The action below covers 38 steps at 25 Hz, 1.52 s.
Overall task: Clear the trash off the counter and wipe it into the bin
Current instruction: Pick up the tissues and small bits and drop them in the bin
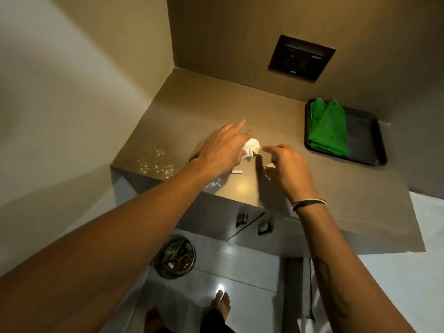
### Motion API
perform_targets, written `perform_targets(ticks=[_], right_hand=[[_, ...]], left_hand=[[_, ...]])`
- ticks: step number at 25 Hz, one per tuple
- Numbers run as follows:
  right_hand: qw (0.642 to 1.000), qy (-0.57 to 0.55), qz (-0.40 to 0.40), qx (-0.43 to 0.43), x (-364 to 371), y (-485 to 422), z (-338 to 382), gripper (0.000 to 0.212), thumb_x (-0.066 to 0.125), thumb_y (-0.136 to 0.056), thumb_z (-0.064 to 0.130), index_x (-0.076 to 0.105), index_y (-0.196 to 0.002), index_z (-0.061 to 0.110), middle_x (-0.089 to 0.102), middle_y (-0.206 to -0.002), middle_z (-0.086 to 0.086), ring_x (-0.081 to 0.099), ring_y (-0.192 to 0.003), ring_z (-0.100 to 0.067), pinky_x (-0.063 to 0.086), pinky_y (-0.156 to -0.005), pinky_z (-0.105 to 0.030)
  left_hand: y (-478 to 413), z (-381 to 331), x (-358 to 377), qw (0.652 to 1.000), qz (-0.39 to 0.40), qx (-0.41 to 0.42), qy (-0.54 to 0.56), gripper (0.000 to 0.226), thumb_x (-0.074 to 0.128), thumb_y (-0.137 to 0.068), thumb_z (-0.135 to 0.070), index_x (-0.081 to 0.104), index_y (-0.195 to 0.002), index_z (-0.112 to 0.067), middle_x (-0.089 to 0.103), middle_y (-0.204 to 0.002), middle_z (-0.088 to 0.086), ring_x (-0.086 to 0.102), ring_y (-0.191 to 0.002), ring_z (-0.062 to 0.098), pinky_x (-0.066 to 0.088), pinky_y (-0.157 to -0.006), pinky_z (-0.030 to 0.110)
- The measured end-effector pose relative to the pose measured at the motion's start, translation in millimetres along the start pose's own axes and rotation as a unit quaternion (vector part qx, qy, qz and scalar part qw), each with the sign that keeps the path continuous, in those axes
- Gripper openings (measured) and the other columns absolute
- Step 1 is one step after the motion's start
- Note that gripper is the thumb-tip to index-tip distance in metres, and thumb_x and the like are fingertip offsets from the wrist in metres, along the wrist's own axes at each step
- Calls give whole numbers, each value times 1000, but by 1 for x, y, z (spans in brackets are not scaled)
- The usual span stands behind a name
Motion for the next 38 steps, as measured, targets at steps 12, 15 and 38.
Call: perform_targets(ticks=[12,15,38], right_hand=[[971,-79,-219,-53,-7,29,33,30,66,-96,4,74,-125,9,74,-128,-13,70,-116,-33,60,-95,-46],[909,-160,-352,-155,-11,101,73,28,68,-100,5,73,-128,6,72,-131,-15,69,-122,-28,57,-103,-39],[957,-170,209,-107,644,127,115,47,60,-104,31,52,-147,15,66,-140,-14,67,-123,-37,59,-101,-49]], left_hand=[[20,6,-7,991,-94,-11,91,29,69,-96,-10,76,-124,-14,69,-114,9,62,-108,26,57,-88,39],[100,30,-50,946,-271,-38,175,25,66,-94,-1,80,-113,-8,73,-104,12,68,-95,28,58,-79,35],[415,272,523,833,103,-461,289,55,51,-103,-6,43,-157,-15,43,-164,12,42,-149,31,33,-121,33]])
Point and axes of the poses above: each hand's wrist, its own y-axis away from the middle knuckle, its own x-axis out of the palm, z = x × y, the point moved 10 cm from there along -y, towards the middle knuckle
